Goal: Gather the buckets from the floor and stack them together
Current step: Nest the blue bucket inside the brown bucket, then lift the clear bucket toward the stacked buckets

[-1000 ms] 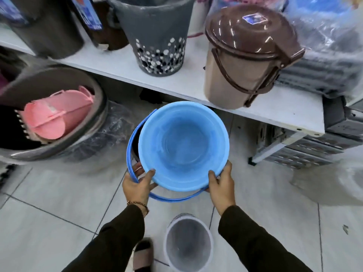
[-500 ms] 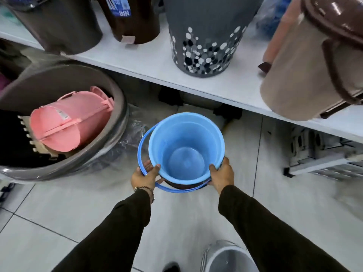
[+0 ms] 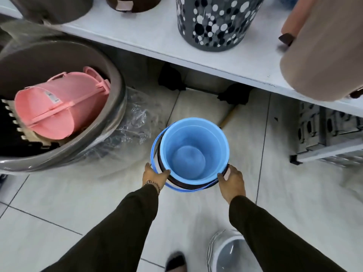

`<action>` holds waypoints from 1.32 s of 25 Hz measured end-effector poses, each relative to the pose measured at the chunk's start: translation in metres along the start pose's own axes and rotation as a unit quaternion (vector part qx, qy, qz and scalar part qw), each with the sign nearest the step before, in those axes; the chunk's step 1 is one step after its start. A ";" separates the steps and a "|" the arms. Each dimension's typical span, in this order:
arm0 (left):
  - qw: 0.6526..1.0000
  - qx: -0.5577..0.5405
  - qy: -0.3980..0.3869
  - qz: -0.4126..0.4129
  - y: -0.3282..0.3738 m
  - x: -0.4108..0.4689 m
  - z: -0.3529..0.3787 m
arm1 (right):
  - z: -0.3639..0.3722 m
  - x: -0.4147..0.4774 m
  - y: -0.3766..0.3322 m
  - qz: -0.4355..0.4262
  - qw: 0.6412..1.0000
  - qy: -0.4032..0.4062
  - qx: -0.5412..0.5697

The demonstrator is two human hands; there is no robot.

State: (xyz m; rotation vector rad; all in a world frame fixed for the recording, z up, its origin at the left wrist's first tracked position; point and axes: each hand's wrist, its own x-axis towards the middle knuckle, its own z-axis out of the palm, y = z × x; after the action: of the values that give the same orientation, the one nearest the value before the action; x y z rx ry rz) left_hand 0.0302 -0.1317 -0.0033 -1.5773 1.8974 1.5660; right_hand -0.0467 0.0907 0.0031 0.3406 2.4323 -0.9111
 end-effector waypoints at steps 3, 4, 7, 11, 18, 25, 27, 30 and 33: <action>0.993 0.104 0.000 0.063 -0.016 -0.024 0.000 | -0.015 -0.019 0.018 -0.038 0.998 -0.027 -0.042; 0.989 0.126 -0.007 0.077 -0.022 -0.035 0.002 | -0.021 -0.024 0.027 -0.039 0.998 -0.033 -0.047; 0.987 0.137 -0.024 0.086 -0.036 -0.073 0.013 | -0.041 -0.044 0.059 -0.020 0.996 -0.056 -0.068; 0.989 0.120 -0.054 0.068 -0.082 -0.137 0.043 | -0.067 -0.085 0.141 0.062 0.991 -0.087 -0.075; 0.962 0.123 -0.233 -0.068 -0.250 -0.195 0.142 | -0.041 -0.146 0.333 0.206 0.968 -0.145 -0.014; 0.984 0.100 -0.139 0.052 -0.305 -0.215 0.183 | -0.023 -0.149 0.354 0.210 0.938 -0.031 0.274; 0.987 0.045 -0.125 0.086 -0.285 -0.225 0.174 | -0.042 -0.152 0.329 0.172 0.949 -0.008 0.265; 0.979 -0.072 -0.149 0.120 -0.224 -0.247 0.156 | -0.083 -0.158 0.264 0.069 0.958 0.038 0.275; 0.948 -0.220 -0.209 0.098 -0.141 -0.267 0.132 | -0.131 -0.169 0.178 -0.031 0.952 0.064 0.299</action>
State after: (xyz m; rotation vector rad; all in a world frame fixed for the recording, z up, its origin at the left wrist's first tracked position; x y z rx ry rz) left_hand 0.1945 0.1482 0.0529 -1.0784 1.5790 2.3182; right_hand 0.1161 0.3012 0.0834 0.5493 2.2347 -1.6991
